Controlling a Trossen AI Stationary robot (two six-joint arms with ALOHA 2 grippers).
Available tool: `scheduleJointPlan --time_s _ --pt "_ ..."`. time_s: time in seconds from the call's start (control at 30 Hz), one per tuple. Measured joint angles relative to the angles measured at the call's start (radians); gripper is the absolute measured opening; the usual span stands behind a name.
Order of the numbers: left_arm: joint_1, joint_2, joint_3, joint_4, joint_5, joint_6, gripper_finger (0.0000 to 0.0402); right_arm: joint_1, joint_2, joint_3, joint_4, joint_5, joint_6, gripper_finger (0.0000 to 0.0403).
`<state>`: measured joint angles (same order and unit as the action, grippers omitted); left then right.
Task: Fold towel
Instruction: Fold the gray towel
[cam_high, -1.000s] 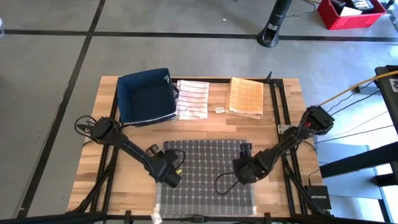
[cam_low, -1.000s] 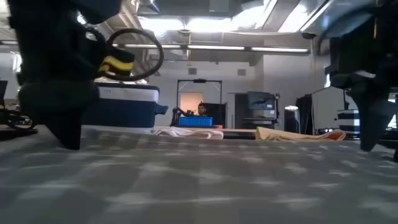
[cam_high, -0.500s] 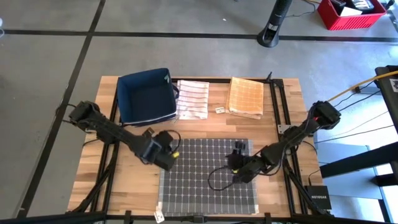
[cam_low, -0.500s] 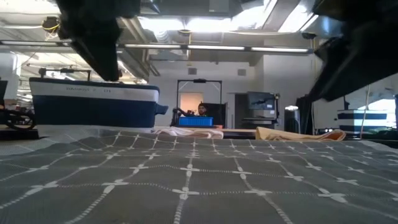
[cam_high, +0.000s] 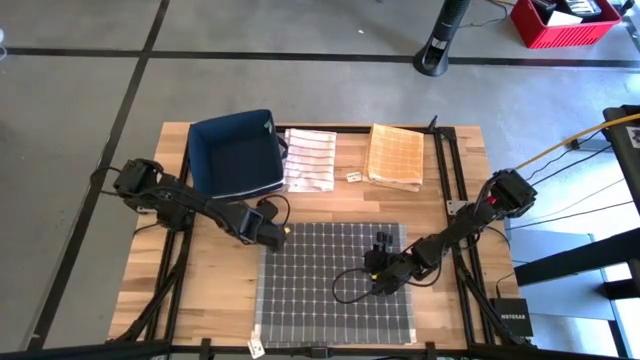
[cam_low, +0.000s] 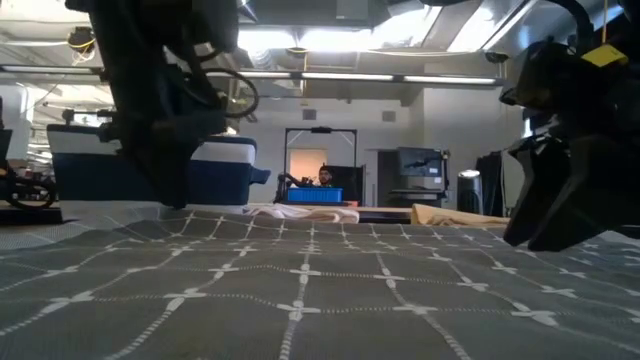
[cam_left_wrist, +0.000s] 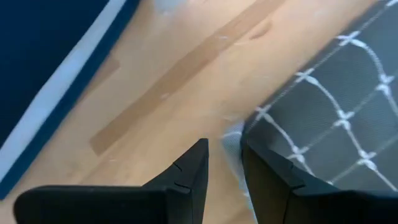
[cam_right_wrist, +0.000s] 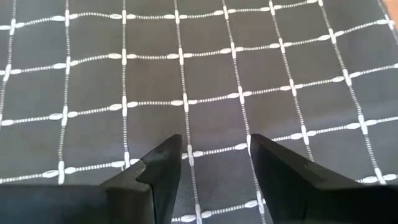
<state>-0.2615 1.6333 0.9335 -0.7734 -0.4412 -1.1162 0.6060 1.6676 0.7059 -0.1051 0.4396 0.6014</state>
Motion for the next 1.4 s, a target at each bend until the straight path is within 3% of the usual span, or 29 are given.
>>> scheduleJointPlan --time_s 0.37,0.5,0.67,0.87,1.07,1.27,1.4 --pt "0.014 0.000 -0.065 0.115 0.040 0.026 0.0090 0.000 0.000 0.001 0.004 -0.006 0.000 0.0193" --pt "0.021 -0.001 -0.066 0.093 0.006 0.016 0.0073 0.000 0.000 0.001 0.003 -0.005 0.007 0.0193" --pt "0.027 -0.001 -0.066 0.036 -0.030 -0.109 0.0008 0.002 0.027 0.004 0.006 -0.026 0.067 0.0193" --pt "-0.014 -0.001 -0.066 -0.094 -0.006 -0.375 0.0013 0.002 0.085 0.010 0.001 -0.049 0.126 0.0193" --pt "-0.055 -0.001 -0.075 -0.124 0.009 -0.423 0.0007 0.002 0.086 0.012 -0.006 -0.063 0.123 0.0193" --pt "-0.051 -0.002 -0.107 -0.067 -0.021 -0.334 0.0048 0.001 0.089 0.036 -0.023 -0.077 0.077 0.0193" --pt "-0.037 -0.016 -0.054 -0.088 0.174 -0.164 0.0093 0.001 0.090 0.041 -0.026 -0.080 0.058 0.0193"
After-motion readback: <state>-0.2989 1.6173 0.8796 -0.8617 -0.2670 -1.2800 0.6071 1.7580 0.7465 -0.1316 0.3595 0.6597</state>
